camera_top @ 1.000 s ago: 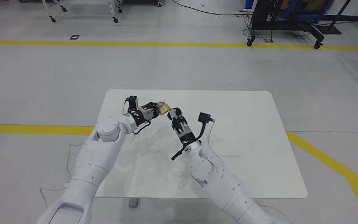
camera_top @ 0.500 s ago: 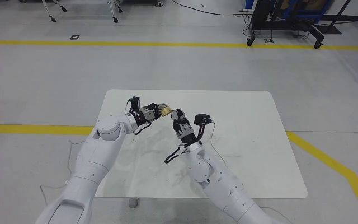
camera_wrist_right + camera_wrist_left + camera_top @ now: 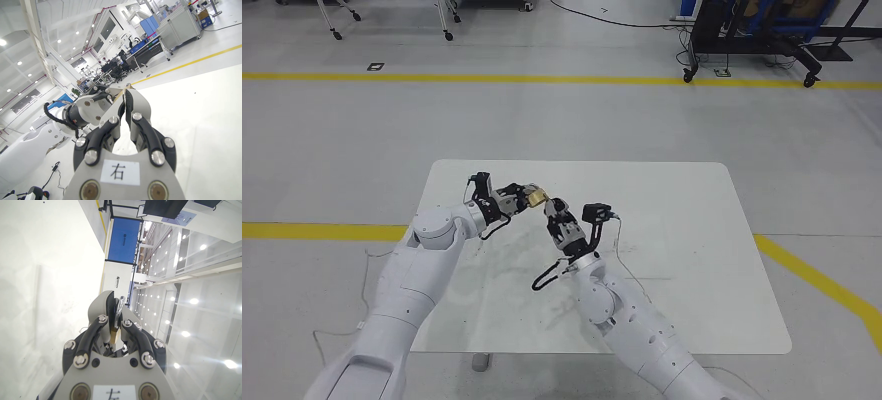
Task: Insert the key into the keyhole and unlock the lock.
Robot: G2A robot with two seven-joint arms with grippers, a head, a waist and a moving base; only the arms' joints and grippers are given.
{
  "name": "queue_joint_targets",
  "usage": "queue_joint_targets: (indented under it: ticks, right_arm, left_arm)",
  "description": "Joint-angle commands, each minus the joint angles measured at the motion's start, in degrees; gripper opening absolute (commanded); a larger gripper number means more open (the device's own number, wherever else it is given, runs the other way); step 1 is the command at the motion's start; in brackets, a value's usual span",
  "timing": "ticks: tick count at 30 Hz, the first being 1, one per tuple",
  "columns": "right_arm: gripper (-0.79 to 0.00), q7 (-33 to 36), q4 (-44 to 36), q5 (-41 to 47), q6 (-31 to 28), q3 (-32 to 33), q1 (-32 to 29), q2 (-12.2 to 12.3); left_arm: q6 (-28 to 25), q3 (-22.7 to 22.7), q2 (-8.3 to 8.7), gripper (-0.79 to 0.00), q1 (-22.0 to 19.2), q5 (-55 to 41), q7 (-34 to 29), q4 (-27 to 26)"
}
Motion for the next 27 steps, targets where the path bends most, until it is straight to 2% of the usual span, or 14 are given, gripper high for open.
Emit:
queue_joint_targets:
  ticks: [1, 8, 10, 12, 14, 19, 27]
  right_arm:
    - [-0.785, 0.69, -0.15, 0.09, -0.44, 0.15, -0.18, 0.00]
    - [-0.785, 5.05, -1.27, 3.90, -4.11, 1.37, -1.44, 0.10]
    - [-0.785, 7.72, -1.80, 9.21, -7.50, 2.28, -1.97, 0.10]
    - [-0.785, 12.53, -2.42, 18.22, -12.21, 4.21, -2.67, 0.25]
    - [-0.785, 17.09, -2.69, 24.00, -14.40, 5.98, -3.10, 0.57]
    - [-0.785, 22.05, -4.24, 27.88, -14.21, 7.39, -4.21, 0.99]
    - [-0.785, 24.15, -4.72, 30.13, -10.94, 6.22, -4.00, 0.61]
  left_arm:
    - [0.07, 0.01, 0.00, -0.785, -0.03, 0.10, 0.10, 0.02]
    - [-0.14, 0.04, -0.03, -0.785, -0.05, 0.33, 0.43, 0.04]
    - [-0.57, 0.00, -0.03, -0.785, -0.04, 0.50, 0.69, -0.02]
    - [-1.32, -0.14, -0.01, -0.785, 0.09, 0.66, 1.02, -0.23]
    - [-1.64, -0.30, 0.04, -0.785, 0.25, 0.85, 1.33, -0.43]
    - [-2.36, -0.38, 0.12, -0.785, 0.64, 1.90, 2.23, -1.29]
    - [-2.53, -0.21, 0.23, -0.785, 1.20, 4.03, 3.71, -2.75]
